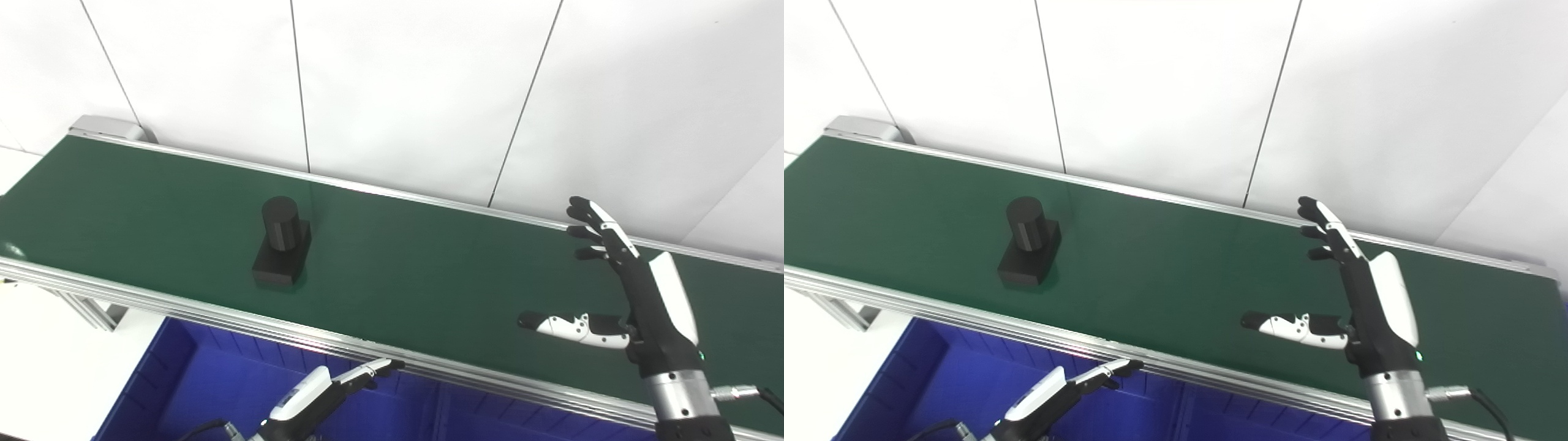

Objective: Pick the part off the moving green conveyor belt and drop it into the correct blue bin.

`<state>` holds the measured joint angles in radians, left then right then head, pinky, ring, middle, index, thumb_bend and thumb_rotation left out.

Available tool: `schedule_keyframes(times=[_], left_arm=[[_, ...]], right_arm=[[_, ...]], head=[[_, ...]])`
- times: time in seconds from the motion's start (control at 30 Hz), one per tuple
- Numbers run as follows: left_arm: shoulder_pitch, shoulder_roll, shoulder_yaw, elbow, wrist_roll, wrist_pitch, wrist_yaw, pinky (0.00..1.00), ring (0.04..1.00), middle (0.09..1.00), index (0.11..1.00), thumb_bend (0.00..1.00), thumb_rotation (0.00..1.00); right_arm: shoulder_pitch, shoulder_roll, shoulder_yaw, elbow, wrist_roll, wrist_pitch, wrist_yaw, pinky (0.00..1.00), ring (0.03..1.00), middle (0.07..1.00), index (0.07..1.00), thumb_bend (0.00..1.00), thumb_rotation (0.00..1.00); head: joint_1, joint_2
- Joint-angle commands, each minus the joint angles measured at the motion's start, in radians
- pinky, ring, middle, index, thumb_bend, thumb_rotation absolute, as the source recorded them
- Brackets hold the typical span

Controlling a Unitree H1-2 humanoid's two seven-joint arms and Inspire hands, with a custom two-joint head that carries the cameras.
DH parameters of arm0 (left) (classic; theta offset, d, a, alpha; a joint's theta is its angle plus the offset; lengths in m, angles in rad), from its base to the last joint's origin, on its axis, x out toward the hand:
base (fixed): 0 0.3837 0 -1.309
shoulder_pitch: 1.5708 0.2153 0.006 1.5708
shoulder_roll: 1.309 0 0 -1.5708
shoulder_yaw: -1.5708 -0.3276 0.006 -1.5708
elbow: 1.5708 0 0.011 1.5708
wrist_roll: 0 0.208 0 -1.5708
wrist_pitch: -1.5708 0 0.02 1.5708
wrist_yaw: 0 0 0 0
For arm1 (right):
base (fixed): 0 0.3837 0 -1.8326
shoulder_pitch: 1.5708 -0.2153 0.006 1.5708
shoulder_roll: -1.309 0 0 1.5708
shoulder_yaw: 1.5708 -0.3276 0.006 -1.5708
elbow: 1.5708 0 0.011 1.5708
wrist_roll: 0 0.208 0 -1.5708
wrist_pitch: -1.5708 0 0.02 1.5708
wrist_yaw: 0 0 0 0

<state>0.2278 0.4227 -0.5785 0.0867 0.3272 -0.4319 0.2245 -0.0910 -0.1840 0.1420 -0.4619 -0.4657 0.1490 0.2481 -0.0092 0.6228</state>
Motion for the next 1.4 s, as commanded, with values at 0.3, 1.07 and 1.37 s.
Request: schedule_keyframes(times=[0.3,1.07,1.37], left_arm=[[-0.022,0.054,-0.051,-0.023,-0.010,-0.038,0.096,0.82,0.888,0.940,0.927,0.85,0.29],[-0.017,0.076,-0.021,-0.085,-0.002,-0.038,0.088,0.81,0.871,0.924,0.916,0.85,0.32],[-0.022,0.078,-0.002,-0.124,-0.015,-0.038,0.067,0.75,0.824,0.883,0.882,0.89,0.33]], right_arm=[[-0.079,0.011,0.037,0.017,-0.060,0.039,0.003,0.67,0.795,0.867,0.907,0.85,0.37],[-0.203,0.048,0.089,0.130,-0.104,0.100,0.011,0.66,0.799,0.868,0.908,0.87,0.46],[-0.242,0.066,0.102,0.167,-0.102,0.117,0.022,0.65,0.792,0.868,0.909,0.89,0.44]], head=[[-0.038,0.020],[-0.105,0.135],[-0.120,0.188]])
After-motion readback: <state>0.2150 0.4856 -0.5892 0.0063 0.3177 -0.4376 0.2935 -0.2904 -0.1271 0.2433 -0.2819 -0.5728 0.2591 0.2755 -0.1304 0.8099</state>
